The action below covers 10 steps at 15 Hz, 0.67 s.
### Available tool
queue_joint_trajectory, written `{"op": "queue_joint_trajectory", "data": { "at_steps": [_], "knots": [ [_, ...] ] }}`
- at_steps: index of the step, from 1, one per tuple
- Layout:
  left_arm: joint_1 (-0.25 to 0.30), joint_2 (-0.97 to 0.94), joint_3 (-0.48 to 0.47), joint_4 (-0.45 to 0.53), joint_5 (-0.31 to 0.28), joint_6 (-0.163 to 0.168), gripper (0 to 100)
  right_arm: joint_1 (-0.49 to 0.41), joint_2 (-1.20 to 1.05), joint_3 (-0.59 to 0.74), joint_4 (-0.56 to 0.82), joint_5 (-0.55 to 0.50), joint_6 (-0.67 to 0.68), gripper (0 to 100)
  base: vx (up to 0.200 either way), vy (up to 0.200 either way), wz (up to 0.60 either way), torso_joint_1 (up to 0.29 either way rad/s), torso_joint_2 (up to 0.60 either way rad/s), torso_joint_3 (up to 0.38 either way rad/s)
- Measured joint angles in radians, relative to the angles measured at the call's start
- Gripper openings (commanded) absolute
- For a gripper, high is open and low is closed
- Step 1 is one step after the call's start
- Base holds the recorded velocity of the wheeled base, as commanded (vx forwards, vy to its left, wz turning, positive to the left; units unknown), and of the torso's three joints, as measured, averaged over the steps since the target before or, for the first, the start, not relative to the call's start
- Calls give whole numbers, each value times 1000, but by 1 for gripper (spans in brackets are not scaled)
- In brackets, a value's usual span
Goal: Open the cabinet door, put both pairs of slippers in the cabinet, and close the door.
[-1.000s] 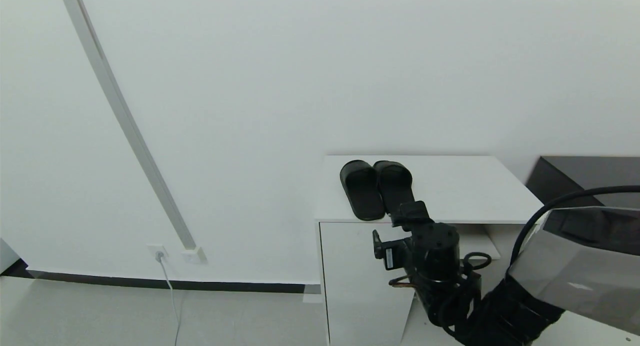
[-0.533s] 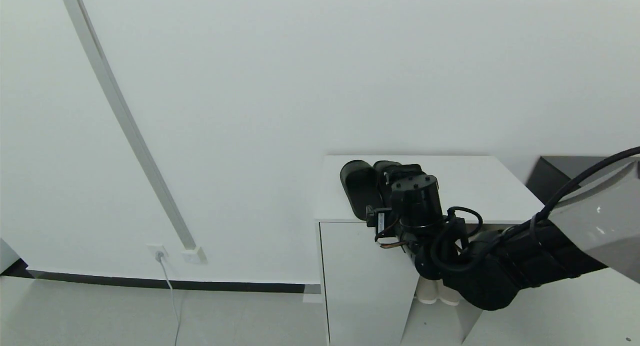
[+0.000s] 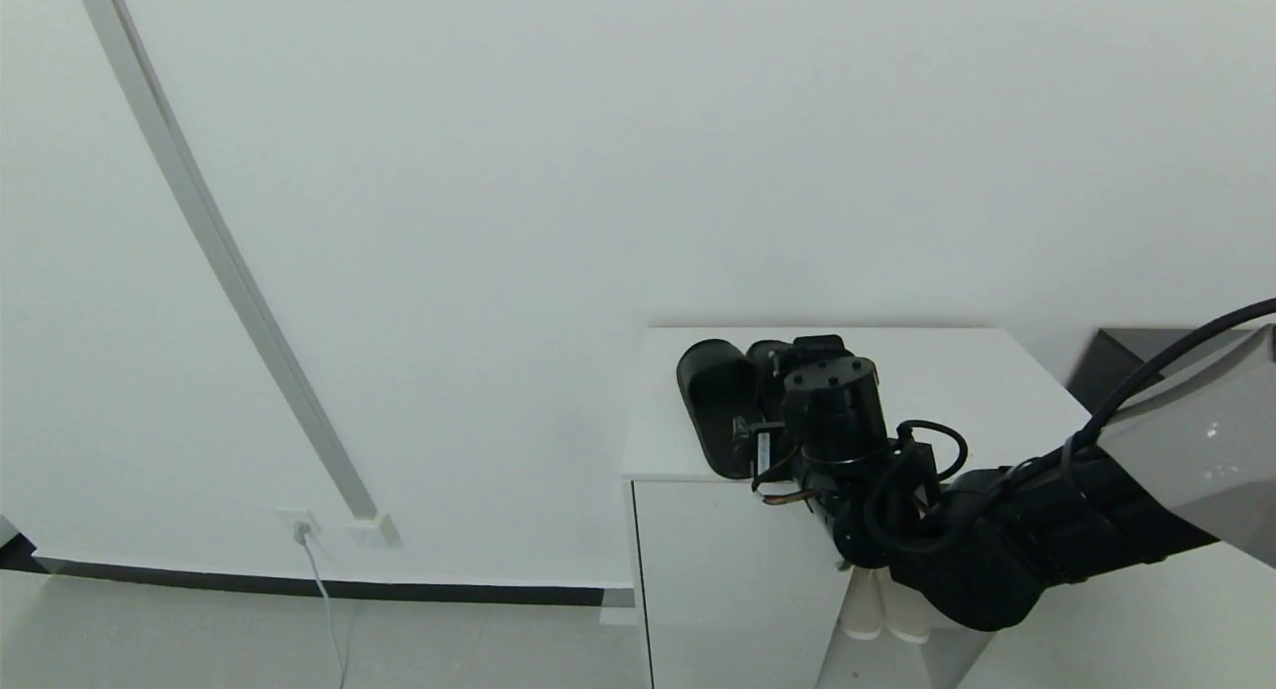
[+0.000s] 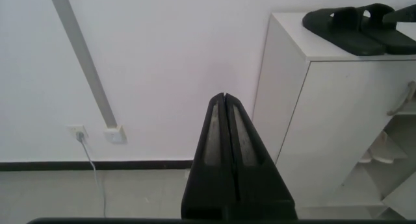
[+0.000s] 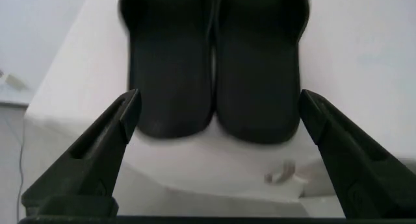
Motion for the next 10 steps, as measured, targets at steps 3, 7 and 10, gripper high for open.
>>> {"op": "queue_joint_trajectory", "data": {
  "at_steps": [3, 7, 10],
  "knots": [
    [0, 0, 0, 0, 0, -1, 0, 0, 18, 21, -37, 36, 15, 100, 67, 0, 0, 1, 1, 1],
    [0, 0, 2, 0, 1, -1, 0, -8, 78, 23, -130, 58, 6, 100, 0, 0, 0, 0, 0, 0],
    [0, 0, 2, 0, 1, -1, 0, -44, 130, -38, -134, 67, -14, 100, 0, 0, 0, 0, 0, 0]
  ]
}}
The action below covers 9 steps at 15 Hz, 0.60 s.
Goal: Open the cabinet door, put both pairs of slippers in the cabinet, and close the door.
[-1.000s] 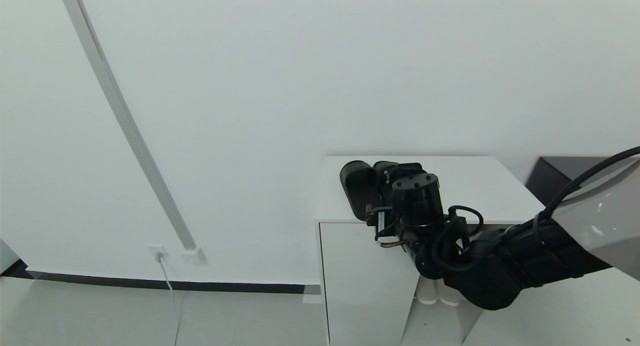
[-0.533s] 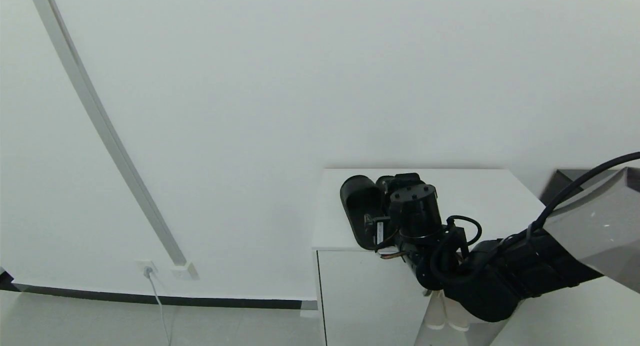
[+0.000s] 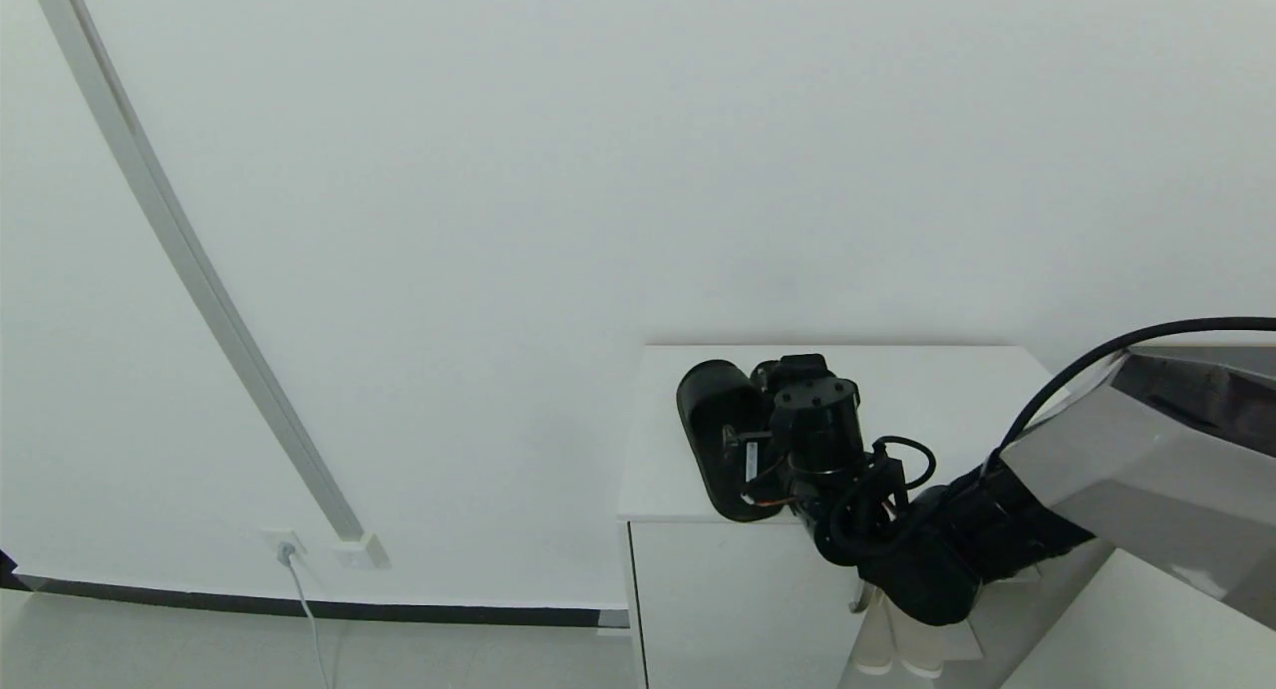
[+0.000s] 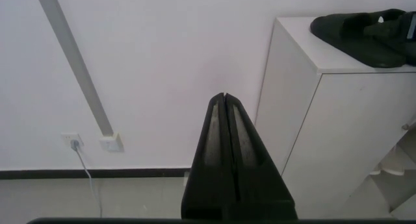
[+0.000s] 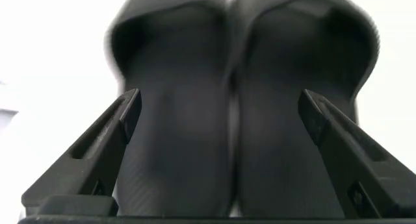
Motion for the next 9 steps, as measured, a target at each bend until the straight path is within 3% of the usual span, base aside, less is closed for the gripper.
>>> {"op": "queue_joint_trajectory", "data": {
  "at_steps": [9],
  "knots": [
    [0, 0, 0, 0, 3, -2, 0, -55, 143, -214, 9, 18, -75, 100, 0, 0, 0, 0, 0, 0]
  ]
}}
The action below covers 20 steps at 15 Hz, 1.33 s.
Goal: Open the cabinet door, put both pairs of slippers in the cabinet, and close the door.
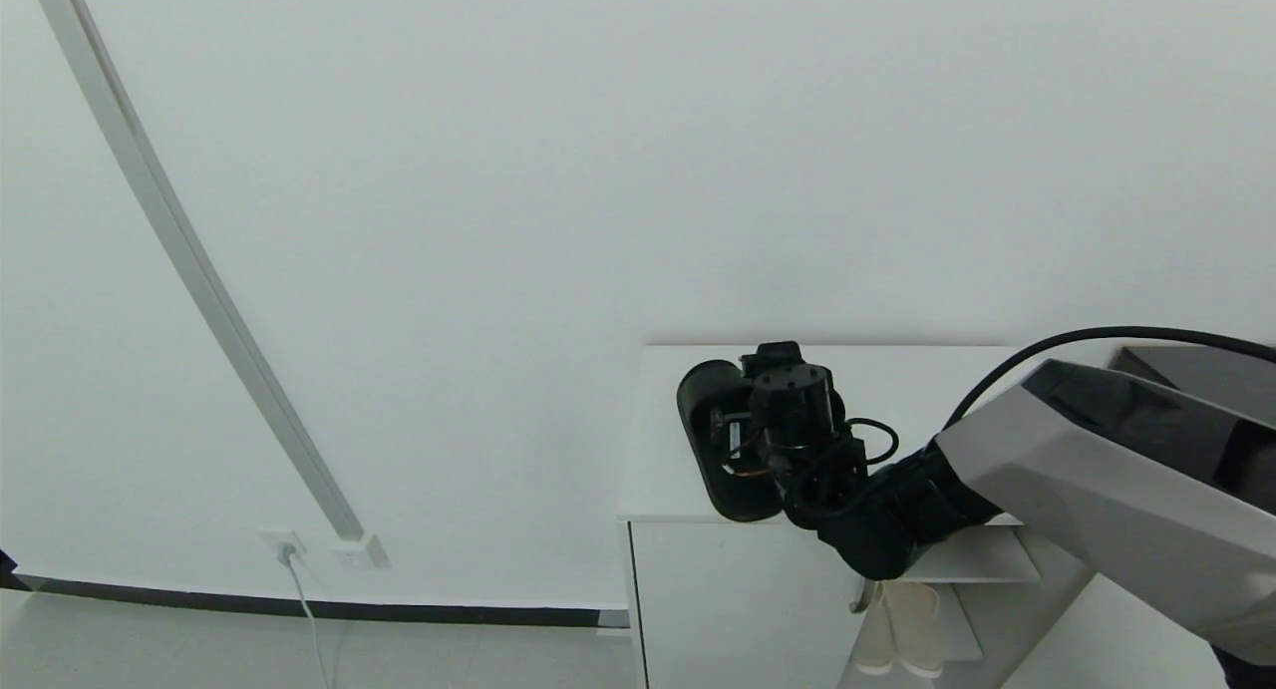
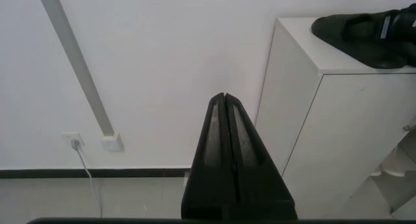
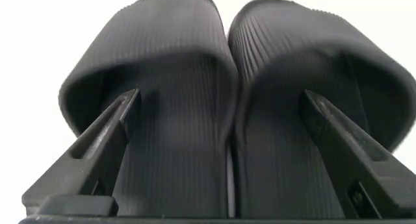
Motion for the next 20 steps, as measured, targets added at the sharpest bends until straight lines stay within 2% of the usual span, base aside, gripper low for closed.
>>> {"op": "queue_joint_trajectory", "data": {
  "at_steps": [3, 4, 16, 20],
  "knots": [
    [0, 0, 0, 0, 0, 0, 0, -23, 35, -60, 20, 15, -3, 100, 0, 0, 0, 0, 0, 0],
    [0, 0, 0, 0, 0, 0, 0, -24, 41, -73, 28, 16, -3, 0, 0, 0, 0, 0, 0, 0],
    [0, 0, 0, 0, 0, 0, 0, -25, 42, -74, 26, 16, -1, 0, 0, 0, 0, 0, 0, 0],
    [0, 0, 0, 0, 0, 0, 0, -16, -55, 41, 18, 61, 0, 0, 0, 0, 0, 0, 0, 0]
  ]
}}
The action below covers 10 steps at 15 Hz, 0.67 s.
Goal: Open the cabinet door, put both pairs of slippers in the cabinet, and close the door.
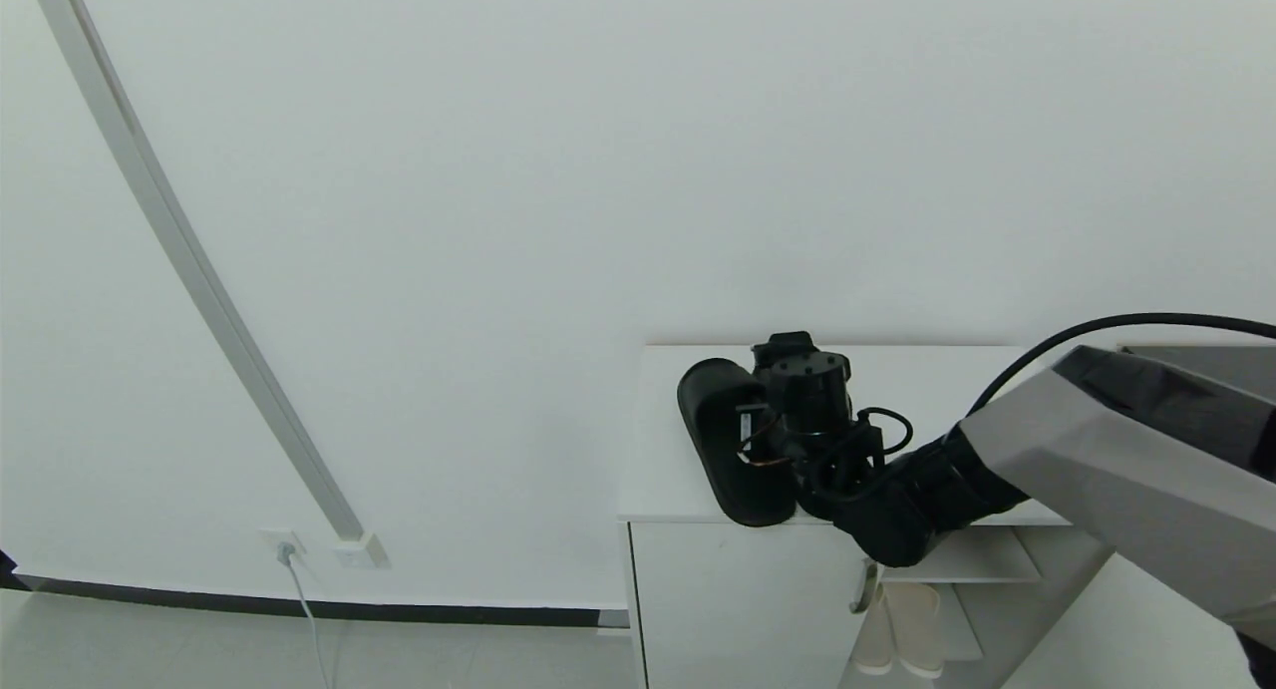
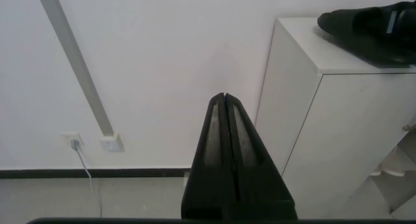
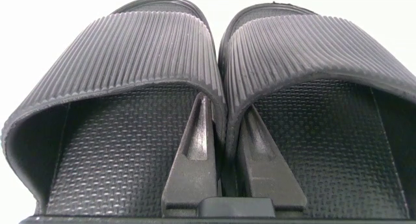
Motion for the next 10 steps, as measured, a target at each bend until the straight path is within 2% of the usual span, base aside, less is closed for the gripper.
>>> {"op": "queue_joint_trajectory", "data": {
  "at_steps": [5, 10],
  "knots": [
    [0, 0, 0, 0, 0, 0, 0, 27, -239, 277, -16, 75, 4, 0, 0, 0, 0, 0, 0, 0],
    [0, 0, 0, 0, 0, 0, 0, 103, -518, 535, -4, 183, 5, 0, 0, 0, 0, 0, 0, 0]
  ]
}}
